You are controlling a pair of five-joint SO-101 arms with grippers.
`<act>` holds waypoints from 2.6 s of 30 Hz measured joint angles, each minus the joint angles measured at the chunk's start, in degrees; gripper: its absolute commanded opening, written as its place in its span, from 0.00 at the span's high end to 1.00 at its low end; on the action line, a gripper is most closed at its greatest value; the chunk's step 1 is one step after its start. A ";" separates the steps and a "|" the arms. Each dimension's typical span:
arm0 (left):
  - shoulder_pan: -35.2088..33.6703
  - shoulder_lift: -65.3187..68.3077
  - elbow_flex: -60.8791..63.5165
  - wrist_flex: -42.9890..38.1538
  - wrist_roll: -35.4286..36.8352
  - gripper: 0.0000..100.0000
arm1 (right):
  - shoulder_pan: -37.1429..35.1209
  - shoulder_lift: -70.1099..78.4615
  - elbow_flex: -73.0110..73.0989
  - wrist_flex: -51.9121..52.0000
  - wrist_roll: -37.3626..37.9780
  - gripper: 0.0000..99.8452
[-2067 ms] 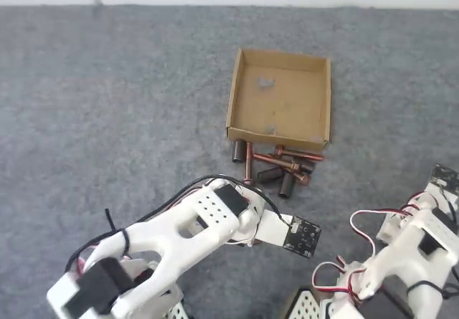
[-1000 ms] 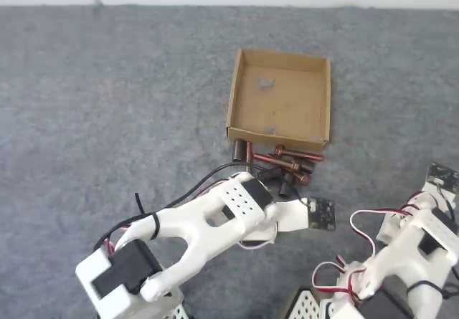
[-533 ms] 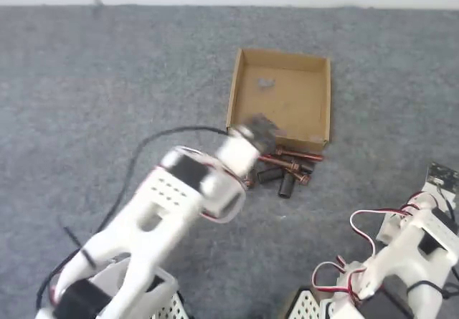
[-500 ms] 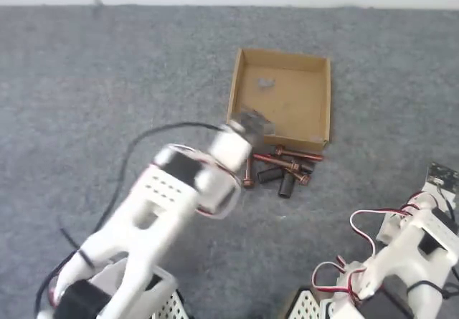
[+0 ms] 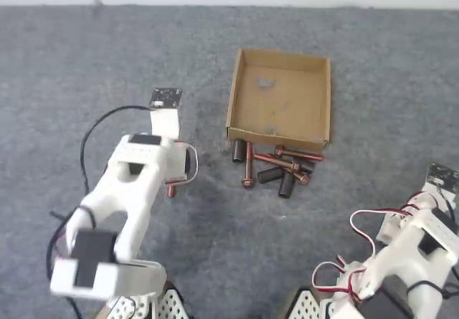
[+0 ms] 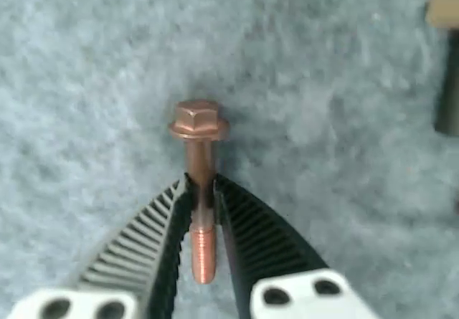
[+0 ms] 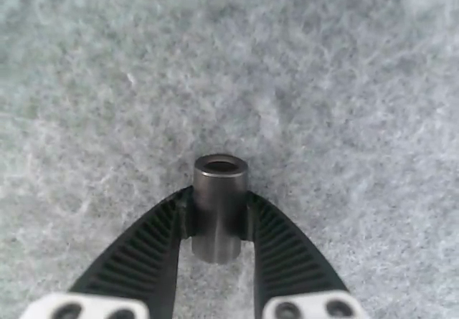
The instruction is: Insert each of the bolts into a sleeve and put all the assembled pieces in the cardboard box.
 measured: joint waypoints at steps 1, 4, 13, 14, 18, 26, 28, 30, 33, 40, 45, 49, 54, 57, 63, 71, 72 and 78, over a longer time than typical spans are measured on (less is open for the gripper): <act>-0.26 1.85 -1.85 0.79 0.18 0.95 | 0.00 0.00 0.00 0.00 0.00 0.98; -1.58 6.33 -7.82 5.10 0.09 0.89 | 0.00 0.00 0.00 0.00 0.00 0.98; -4.57 7.91 -12.31 9.14 -0.09 0.86 | 0.00 0.00 0.00 0.00 0.00 0.98; -4.57 7.91 -12.31 9.14 -0.09 0.86 | 0.00 0.00 0.00 0.00 0.00 0.98; -4.57 8.79 -12.57 7.47 -0.09 0.86 | 0.00 0.00 0.00 0.00 0.00 0.98; -4.31 15.91 -18.37 7.21 0.00 0.90 | 0.00 0.00 0.00 0.00 0.00 0.98; -4.13 16.62 -19.43 7.47 0.00 0.94 | 0.00 0.00 0.00 0.00 0.00 0.98; -3.87 17.05 -20.31 7.47 0.00 0.98 | 0.00 0.00 0.00 0.00 0.00 0.98; -2.99 17.49 -20.84 7.38 0.26 0.99 | 0.00 0.00 0.00 0.00 0.00 0.98; -2.46 17.58 -20.84 7.38 0.26 0.99 | 0.00 0.00 0.00 0.00 0.00 0.98; -2.46 17.58 -20.84 7.74 0.26 0.99 | 0.00 0.00 0.00 0.00 0.00 0.98; -5.01 16.26 -20.22 8.88 0.00 0.99 | -1.32 0.18 -0.18 0.00 0.00 0.98; -6.68 12.48 -15.30 7.21 0.00 0.99 | -7.21 0.79 -2.37 0.18 0.09 0.98; -7.12 10.55 -12.92 5.98 0.00 0.99 | -9.93 0.88 -6.59 0.18 0.09 0.98; -9.58 7.38 -9.49 4.84 0.00 0.99 | -16.26 1.14 -18.02 0.18 0.09 0.98; -14.51 3.16 -4.84 3.43 0.26 0.99 | -23.38 1.85 -19.60 -21.80 0.09 0.98; -14.68 2.64 -4.31 3.43 0.26 0.99 | -24.00 1.85 -18.11 -26.20 0.09 0.98; -15.21 0.09 -2.02 1.49 0.09 0.99 | -28.22 2.29 -9.67 -55.74 0.09 0.98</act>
